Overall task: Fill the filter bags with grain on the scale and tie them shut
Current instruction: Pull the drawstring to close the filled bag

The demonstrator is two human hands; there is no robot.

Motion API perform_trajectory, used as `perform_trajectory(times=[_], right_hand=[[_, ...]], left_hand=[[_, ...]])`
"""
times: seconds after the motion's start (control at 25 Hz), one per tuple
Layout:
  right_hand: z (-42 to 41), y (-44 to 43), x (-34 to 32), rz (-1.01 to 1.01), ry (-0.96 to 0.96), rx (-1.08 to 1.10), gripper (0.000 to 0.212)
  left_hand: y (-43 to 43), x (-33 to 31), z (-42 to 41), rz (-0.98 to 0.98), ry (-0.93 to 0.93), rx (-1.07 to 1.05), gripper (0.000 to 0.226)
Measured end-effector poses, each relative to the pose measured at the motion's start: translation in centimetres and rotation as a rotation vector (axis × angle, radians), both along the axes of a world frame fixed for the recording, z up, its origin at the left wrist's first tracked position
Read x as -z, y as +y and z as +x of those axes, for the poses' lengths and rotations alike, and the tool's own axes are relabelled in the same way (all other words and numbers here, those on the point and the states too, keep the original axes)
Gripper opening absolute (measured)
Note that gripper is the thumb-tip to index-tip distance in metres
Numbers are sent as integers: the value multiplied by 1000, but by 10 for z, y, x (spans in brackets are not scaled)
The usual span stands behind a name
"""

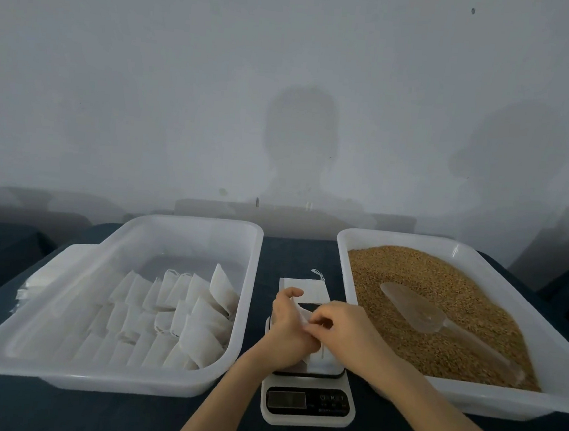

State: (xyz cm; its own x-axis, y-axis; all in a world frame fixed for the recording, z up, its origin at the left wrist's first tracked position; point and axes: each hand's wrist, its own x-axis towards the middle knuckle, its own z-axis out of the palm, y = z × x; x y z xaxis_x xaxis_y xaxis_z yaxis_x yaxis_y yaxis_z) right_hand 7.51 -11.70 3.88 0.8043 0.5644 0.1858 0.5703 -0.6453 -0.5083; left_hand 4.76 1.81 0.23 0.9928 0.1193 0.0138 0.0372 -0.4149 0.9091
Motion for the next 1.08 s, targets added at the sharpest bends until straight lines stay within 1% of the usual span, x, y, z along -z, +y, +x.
perform_trajectory(times=[0.08, 0.12, 0.16, 0.2, 0.24, 0.32, 0.36, 0.48, 0.6, 0.64, 0.76, 0.88, 0.96, 1.08], right_hand=[[6, -7, -1, 44, -14, -12, 9], [8, -10, -4, 71, -27, -13, 6], [10, -14, -6, 97, -36, -18, 4], [12, -17, -8, 119, -40, -25, 3], [14, -18, -10, 134, -44, -28, 4], [17, -20, -9, 136, -56, -32, 9], [18, -20, -9, 131, -64, -41, 12], [20, -21, -8, 127, -133, -75, 15], [20, -19, -7, 142, -184, -102, 16], [20, -19, -6, 144, -181, -108, 15], [20, -20, 2, 149, -131, -104, 14], [20, -24, 8, 194, -66, -83, 12], [20, -26, 8, 233, -23, -64, 14], [20, -26, 9, 259, -2, -50, 15]], left_hand=[[4, 1, -5, -115, -9, 60, 77], [6, 1, -7, -196, -1, 53, 74], [7, 0, -9, -210, 5, 32, 70], [8, 0, -11, -185, 5, 8, 63], [8, 0, -12, -99, 3, -7, 49], [5, -1, -14, 77, -39, -58, 15], [3, -3, -15, 111, -67, -93, 7], [2, -9, -15, 132, -113, -185, 14], [4, -15, -16, 177, -164, -229, 17], [5, -15, -16, 205, -162, -228, 18], [6, -13, -17, 290, -86, -210, 9], [8, -17, -19, 356, -89, -231, 15], [14, -25, -17, 437, -115, -194, 15], [27, -32, -16, 538, -100, -53, 17]])
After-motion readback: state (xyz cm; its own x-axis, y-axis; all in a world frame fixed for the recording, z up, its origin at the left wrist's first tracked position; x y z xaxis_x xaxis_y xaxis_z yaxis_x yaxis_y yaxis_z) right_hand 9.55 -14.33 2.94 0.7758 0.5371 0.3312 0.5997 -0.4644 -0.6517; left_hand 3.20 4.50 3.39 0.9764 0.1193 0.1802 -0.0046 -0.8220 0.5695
